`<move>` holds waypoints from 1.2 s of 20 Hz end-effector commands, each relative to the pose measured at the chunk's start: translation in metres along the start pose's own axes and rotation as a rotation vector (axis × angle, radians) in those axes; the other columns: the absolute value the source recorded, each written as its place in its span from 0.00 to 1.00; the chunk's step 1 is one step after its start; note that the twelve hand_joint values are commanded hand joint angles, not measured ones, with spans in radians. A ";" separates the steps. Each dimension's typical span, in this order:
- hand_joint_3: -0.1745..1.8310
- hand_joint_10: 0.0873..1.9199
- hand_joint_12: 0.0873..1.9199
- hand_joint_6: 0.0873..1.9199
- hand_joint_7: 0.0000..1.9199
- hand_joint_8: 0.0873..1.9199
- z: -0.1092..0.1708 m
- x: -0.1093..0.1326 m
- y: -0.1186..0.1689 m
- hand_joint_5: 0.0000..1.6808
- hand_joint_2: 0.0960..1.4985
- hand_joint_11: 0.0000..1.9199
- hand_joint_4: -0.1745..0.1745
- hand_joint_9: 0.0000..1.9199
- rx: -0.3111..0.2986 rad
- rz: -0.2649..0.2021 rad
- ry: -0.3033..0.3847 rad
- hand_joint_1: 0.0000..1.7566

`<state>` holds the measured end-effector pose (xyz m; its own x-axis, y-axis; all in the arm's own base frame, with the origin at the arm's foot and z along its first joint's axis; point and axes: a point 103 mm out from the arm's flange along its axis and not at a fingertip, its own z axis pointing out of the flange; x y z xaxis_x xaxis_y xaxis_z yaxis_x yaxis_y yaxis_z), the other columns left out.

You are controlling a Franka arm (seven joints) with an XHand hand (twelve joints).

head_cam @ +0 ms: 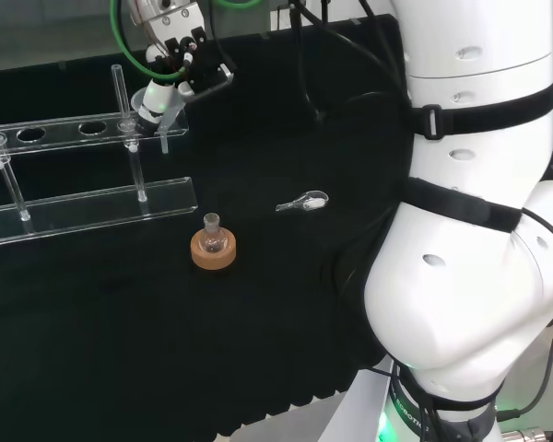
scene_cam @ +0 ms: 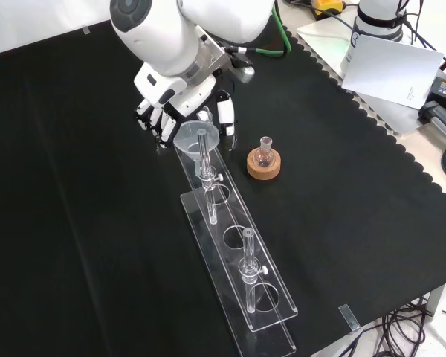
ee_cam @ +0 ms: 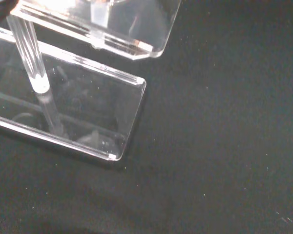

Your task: Pick up the funnel from the transparent funnel stand.

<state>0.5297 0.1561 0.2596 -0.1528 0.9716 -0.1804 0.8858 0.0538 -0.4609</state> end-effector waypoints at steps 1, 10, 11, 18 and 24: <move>0.13 0.23 0.59 0.01 0.53 0.18 -0.007 -0.005 -0.006 0.47 0.45 0.00 0.63 0.34 -0.052 0.003 0.049 0.41; 0.37 0.13 0.75 0.20 0.65 0.17 -0.025 -0.014 -0.021 0.59 0.35 0.00 0.84 0.47 -0.143 0.009 0.110 0.49; 0.38 0.12 0.76 0.21 0.65 0.17 -0.029 -0.016 -0.024 0.60 0.34 0.00 0.84 0.47 -0.158 0.008 0.118 0.49; 0.41 0.12 0.79 0.23 0.68 0.19 -0.051 -0.025 -0.045 0.64 0.32 0.00 0.90 0.50 -0.230 0.007 0.119 0.51; 0.41 0.12 0.80 0.23 0.69 0.19 -0.082 -0.039 -0.067 0.65 0.32 0.00 0.92 0.51 -0.282 0.012 0.099 0.51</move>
<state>0.5152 0.1384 0.3453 -0.1051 0.9913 -0.0796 0.9689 0.0840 -0.2326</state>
